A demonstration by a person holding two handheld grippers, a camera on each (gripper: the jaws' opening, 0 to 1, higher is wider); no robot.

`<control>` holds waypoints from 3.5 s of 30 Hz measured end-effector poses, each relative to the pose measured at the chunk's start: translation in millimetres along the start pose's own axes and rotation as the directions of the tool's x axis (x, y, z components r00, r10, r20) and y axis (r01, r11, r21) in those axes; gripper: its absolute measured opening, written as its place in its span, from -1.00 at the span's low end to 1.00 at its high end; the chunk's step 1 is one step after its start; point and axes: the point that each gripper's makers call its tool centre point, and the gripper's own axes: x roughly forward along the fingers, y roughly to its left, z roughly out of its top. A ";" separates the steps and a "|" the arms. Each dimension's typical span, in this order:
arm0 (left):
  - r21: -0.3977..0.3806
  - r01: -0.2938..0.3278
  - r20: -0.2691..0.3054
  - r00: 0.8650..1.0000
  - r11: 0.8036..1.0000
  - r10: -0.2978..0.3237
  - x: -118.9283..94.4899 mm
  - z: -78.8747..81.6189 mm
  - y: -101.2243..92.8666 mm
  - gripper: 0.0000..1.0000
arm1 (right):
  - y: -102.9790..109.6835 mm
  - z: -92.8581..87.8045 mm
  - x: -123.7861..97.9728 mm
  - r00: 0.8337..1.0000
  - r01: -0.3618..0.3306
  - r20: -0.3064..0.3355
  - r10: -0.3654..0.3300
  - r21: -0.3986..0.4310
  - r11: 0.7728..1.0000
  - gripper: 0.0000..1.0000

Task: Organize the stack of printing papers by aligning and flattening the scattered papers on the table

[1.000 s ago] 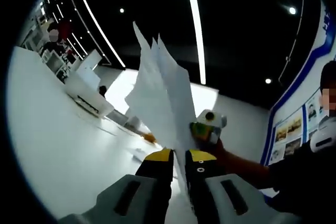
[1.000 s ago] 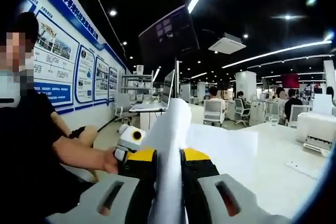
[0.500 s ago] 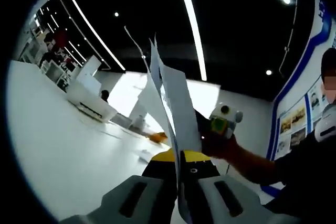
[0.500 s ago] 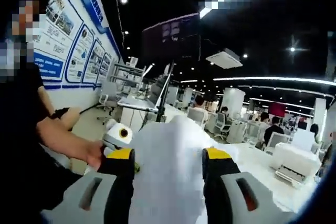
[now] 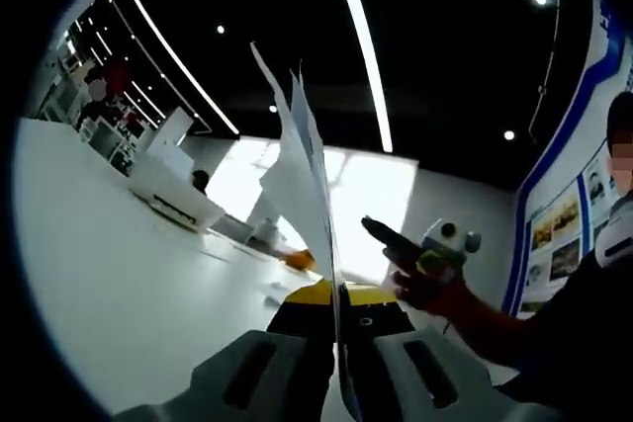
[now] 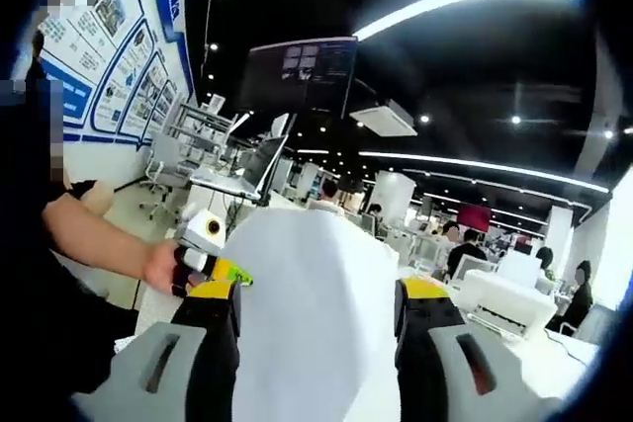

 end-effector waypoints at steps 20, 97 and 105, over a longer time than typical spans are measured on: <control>0.057 -0.027 -0.013 1.000 0.998 0.028 0.5 -2.9 3.1 -0.88 | 38.1 -44.0 -16.3 0.997 0.065 -0.042 -0.059 0.164 0.984 0.00; 0.123 -0.045 -0.096 0.994 0.991 0.057 4.6 -17.5 4.6 -0.87 | 11.9 -111.7 -173.7 0.940 0.286 -0.266 -0.214 0.269 0.920 -0.22; 0.130 -0.042 -0.103 0.993 0.991 0.056 4.9 -19.0 4.2 -0.87 | -2.2 -110.0 -208.7 0.922 0.348 -0.270 -0.278 0.265 0.899 -0.27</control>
